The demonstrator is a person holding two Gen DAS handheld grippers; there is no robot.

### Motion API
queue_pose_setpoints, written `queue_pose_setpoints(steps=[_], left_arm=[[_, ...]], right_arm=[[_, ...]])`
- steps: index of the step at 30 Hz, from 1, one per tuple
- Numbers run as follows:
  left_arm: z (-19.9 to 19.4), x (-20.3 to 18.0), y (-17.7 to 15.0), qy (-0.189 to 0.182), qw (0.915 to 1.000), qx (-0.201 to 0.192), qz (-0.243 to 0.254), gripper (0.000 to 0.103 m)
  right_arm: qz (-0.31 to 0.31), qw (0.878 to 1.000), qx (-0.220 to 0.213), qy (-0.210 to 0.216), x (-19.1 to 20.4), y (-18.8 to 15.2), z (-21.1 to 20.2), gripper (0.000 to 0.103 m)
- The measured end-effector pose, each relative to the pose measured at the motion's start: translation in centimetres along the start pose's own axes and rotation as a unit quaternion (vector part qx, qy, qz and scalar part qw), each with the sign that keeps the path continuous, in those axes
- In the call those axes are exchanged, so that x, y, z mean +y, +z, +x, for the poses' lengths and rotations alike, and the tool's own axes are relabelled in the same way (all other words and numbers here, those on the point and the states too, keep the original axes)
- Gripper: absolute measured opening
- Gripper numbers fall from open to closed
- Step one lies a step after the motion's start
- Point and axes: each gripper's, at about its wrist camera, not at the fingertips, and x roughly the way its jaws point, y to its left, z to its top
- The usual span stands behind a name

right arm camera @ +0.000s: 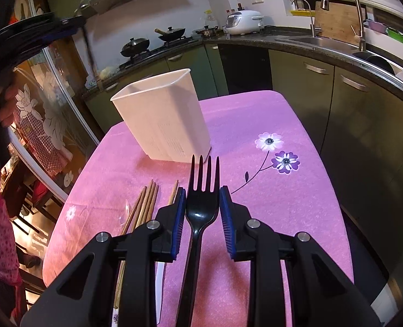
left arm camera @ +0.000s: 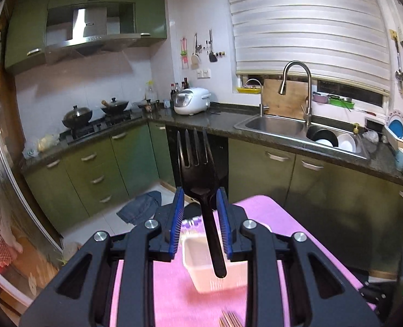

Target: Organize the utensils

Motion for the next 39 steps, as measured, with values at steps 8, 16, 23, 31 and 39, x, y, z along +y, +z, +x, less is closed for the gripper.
queue_pose_setpoints(steps=[8, 16, 23, 31, 39], left_arm=[[4.7, -0.5, -1.7, 0.016, 0.9998, 0.014, 0.008, 0.024], [7.8, 0.5, -4.8, 0.020, 0.9990, 0.041, -0.001, 0.024], [8.1, 0.4, -6.6, -0.002, 0.9983, 0.058, -0.003, 0.048], [3.9, 1.4, -7.8, -0.010, 0.9988, 0.042, -0.026, 0.055], [-1.1, 1.3, -10.0, -0.010, 0.9994, 0.028, -0.018, 0.059]], right_arm=[[0.004, 1.000, -0.023, 0.005, 0.0, 0.6, -0.9, 0.026], [-0.010, 0.998, -0.055, 0.008, 1.6, 2.7, -2.1, 0.026], [-0.027, 0.995, -0.097, 0.014, 4.2, 6.8, -2.4, 0.026], [-0.048, 0.983, -0.177, -0.007, 7.8, 12.7, -1.9, 0.026], [-0.025, 0.958, -0.282, -0.046, 7.9, 18.8, 1.5, 0.026]])
